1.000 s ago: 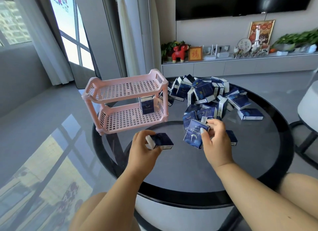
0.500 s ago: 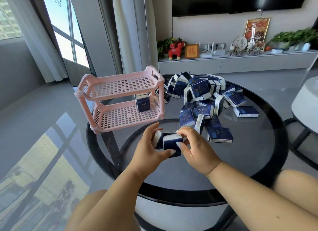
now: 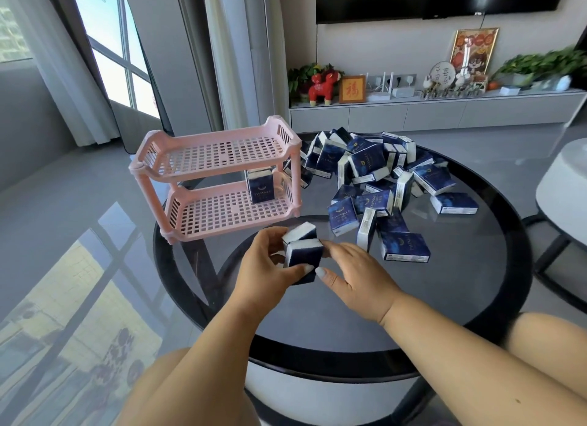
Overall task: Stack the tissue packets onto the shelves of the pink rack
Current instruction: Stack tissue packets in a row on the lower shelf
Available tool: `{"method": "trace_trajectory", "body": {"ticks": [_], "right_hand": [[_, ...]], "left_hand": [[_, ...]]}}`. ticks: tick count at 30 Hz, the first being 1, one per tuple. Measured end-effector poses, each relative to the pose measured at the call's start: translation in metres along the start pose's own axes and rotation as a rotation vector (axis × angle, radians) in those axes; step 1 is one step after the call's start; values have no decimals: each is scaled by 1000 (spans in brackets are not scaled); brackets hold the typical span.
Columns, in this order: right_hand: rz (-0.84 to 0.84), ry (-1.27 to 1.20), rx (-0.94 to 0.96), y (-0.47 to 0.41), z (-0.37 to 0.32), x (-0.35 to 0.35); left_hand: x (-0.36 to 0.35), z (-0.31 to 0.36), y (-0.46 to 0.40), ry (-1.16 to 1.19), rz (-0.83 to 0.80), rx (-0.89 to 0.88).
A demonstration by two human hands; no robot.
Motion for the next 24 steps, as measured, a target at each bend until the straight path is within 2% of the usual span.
{"method": "trace_trajectory", "body": {"ticks": [4, 9, 20, 24], "right_hand": [[11, -15, -13, 2, 0, 3], [-12, 15, -5, 1, -2, 2], [-73, 49, 16, 3, -6, -5], [-55, -28, -12, 0, -5, -2]], "left_hand": [[-1, -8, -1, -37, -19, 38], [4, -3, -4, -166, 23, -5], [-3, -12, -7, -222, -58, 35], [5, -11, -15, -264, -59, 45]]}}
Point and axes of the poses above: each hand's wrist, its own y-axis away from the middle knuckle, its own x-axis out of the back of the hand, z = x × y, the point moved 9 cm from there along -y, towards the middle knuckle
